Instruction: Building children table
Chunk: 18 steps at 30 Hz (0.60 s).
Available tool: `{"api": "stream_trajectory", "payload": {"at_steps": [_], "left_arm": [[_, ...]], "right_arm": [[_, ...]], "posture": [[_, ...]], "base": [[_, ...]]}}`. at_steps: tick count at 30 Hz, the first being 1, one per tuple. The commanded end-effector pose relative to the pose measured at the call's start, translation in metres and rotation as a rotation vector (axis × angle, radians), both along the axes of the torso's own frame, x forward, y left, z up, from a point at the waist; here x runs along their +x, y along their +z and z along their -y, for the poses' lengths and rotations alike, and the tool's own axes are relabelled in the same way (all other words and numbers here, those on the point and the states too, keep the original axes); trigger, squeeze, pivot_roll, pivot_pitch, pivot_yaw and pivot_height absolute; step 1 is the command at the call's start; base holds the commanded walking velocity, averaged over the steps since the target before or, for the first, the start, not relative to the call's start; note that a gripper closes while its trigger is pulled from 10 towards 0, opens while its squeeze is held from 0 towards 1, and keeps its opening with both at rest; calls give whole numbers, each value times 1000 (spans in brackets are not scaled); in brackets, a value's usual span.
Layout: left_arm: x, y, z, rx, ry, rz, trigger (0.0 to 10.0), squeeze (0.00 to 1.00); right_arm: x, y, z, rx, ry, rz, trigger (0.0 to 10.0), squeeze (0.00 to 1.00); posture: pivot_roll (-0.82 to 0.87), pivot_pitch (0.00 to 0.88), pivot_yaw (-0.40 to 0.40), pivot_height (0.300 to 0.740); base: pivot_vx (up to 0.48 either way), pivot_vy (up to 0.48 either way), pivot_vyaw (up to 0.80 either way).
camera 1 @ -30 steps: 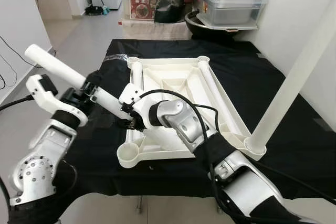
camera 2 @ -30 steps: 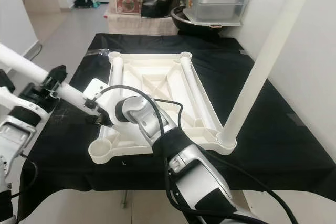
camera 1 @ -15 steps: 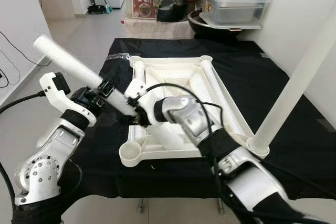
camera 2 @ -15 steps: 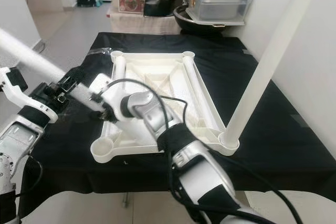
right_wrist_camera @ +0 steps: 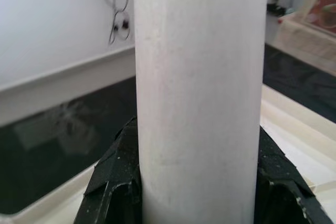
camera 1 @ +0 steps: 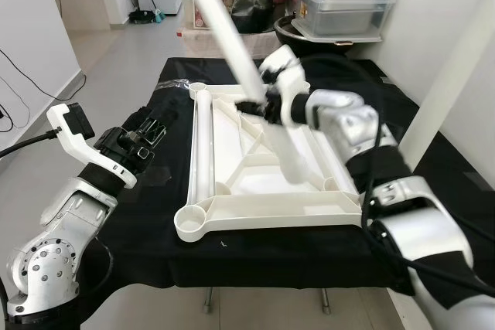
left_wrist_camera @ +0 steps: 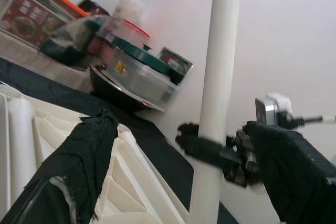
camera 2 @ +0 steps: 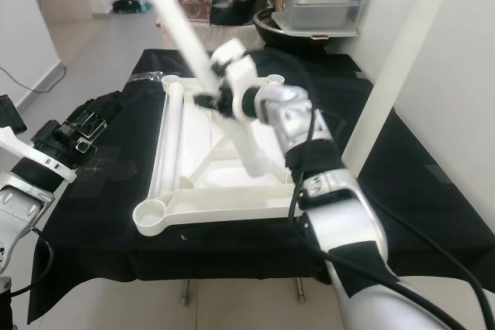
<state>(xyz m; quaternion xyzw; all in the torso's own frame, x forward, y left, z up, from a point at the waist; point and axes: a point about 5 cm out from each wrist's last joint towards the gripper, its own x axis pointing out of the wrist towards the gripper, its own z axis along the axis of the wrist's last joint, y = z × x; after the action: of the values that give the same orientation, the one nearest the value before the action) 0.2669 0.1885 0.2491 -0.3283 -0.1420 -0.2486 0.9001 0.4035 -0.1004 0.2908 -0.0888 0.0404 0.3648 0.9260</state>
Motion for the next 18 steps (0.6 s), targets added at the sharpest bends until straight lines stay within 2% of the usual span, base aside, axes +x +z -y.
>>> {"api": "stream_trajectory", "payload": {"at_steps": [1, 2, 3, 4, 6, 7, 8, 9, 11, 13, 14, 15, 17, 18], "left_arm": [[-3, -8, 4, 27, -42, -27, 10000, 0], [-3, -8, 4, 27, -42, -27, 10000, 0], [-2, -15, 4, 57, -40, -58, 10000, 0], [-2, -15, 4, 57, -40, -58, 10000, 0], [1, -27, 4, 100, -31, -110, 10000, 0], [1, -27, 4, 100, -31, -110, 10000, 0], [2, -32, 4, 120, -30, -127, 10000, 0], [2, -32, 4, 120, -30, -127, 10000, 0], [4, -41, 8, 183, -36, -154, 10000, 0], [4, -41, 8, 183, -36, -154, 10000, 0], [5, -44, 10, 211, -39, -162, 10000, 0], [5, -48, 14, 256, -54, -169, 10000, 0], [5, -48, 14, 256, -54, -169, 10000, 0], [5, -51, 16, 285, -66, -171, 10000, 0]], "right_arm": [[3, 26, 13, 114, -69, 55, 0, 0], [3, 26, 13, 114, -69, 55, 0, 0], [5, 36, 17, 189, -109, 76, 0, 0], [5, 36, 17, 189, -109, 76, 0, 0], [6, 46, 19, 321, -165, 88, 0, 0], [6, 46, 19, 321, -165, 88, 0, 0], [7, 47, 18, 387, -191, 85, 0, 0], [7, 47, 18, 387, -191, 85, 0, 0], [7, 41, 4, 523, -226, 55, 0, 0], [7, 41, 4, 523, -226, 55, 0, 0], [5, 38, -4, 555, -228, 47, 0, 0], [0, 30, -23, 584, -202, 26, 0, 0], [0, 30, -23, 584, -202, 26, 0, 0], [-4, 25, -36, 601, -181, 12, 0, 0]], "posture": [[83, 0, -18, 740], [83, 0, -18, 740], [80, 0, -14, 740], [80, 0, -14, 740], [78, 0, -12, 740], [78, 0, -12, 740], [81, 0, -12, 740], [81, 0, -12, 740], [84, 0, -12, 740], [84, 0, -12, 740], [82, 0, -9, 740], [84, 0, -6, 740], [84, 0, -6, 740], [84, 0, -6, 740]], "base": [[0, 0, 0], [0, 0, 0], [0, 0, 0], [0, 0, 0], [0, 0, 0], [0, 0, 0], [0, 0, 0], [0, 0, 0], [0, 0, 0], [0, 0, 0], [0, 0, 0], [0, 0, 0], [0, 0, 0], [0, 0, 0]]}}
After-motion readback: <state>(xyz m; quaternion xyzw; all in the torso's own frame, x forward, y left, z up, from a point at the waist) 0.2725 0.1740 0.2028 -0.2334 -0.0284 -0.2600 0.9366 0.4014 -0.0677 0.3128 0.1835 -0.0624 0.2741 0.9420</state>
